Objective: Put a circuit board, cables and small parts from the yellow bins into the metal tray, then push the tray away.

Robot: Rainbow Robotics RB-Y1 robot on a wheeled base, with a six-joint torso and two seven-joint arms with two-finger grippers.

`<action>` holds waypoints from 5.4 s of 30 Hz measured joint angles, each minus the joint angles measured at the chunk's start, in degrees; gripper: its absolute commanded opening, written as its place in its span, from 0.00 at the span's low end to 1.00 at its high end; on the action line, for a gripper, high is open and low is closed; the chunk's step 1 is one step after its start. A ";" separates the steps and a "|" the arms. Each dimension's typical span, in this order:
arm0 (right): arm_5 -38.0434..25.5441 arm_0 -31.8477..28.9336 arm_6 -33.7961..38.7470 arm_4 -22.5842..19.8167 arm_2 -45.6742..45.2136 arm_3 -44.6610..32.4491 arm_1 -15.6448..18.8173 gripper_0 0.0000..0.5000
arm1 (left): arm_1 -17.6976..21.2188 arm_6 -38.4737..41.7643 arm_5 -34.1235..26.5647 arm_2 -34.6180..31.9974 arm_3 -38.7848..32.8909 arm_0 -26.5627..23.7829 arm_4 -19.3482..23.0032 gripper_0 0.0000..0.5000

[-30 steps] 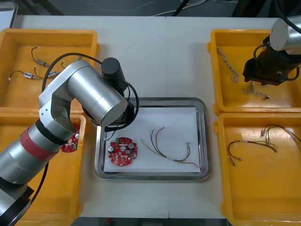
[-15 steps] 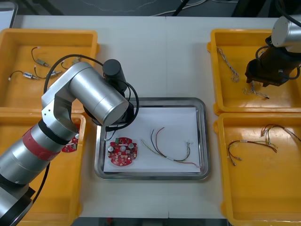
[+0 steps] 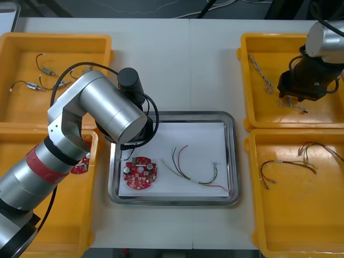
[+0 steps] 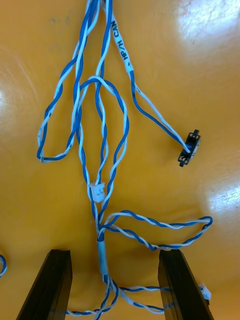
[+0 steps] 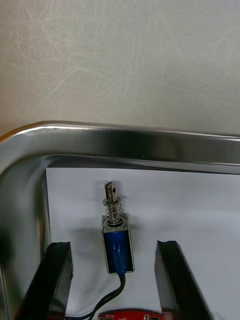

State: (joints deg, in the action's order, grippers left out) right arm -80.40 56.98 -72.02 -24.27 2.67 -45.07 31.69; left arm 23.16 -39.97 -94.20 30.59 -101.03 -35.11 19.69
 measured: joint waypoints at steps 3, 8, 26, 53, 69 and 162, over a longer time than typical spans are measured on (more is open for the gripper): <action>-0.61 0.00 0.01 0.18 -0.22 0.03 -0.19 1.00 | 0.00 0.00 0.03 0.00 0.00 0.00 -0.08 1.00; -1.26 0.08 0.03 0.50 -0.70 0.03 -0.71 1.00 | 0.00 0.00 -0.19 0.00 -0.02 0.00 -0.13 1.00; 1.58 0.26 1.14 1.54 -1.38 0.04 -1.51 1.00 | -0.06 0.00 -15.25 -10.89 -10.18 -1.79 5.52 1.00; 2.44 0.20 1.14 0.95 -1.43 0.04 -1.66 0.00 | 12.43 -16.53 -15.41 -29.28 -12.43 -2.40 12.79 1.00; -5.04 0.13 -5.93 0.30 -2.89 -7.76 -0.56 0.00 | 15.26 -22.01 -15.42 -35.11 -7.55 -1.47 11.11 1.00; -13.51 -13.71 -32.20 -13.02 33.92 -58.41 -3.79 0.00 | 14.07 -20.48 9.94 -49.83 33.28 -12.40 -7.25 1.00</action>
State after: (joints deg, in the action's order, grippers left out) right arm -93.91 43.27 -104.22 -37.29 36.59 -103.48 27.91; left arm 37.23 -60.45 -84.27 -19.23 -67.74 -47.50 12.44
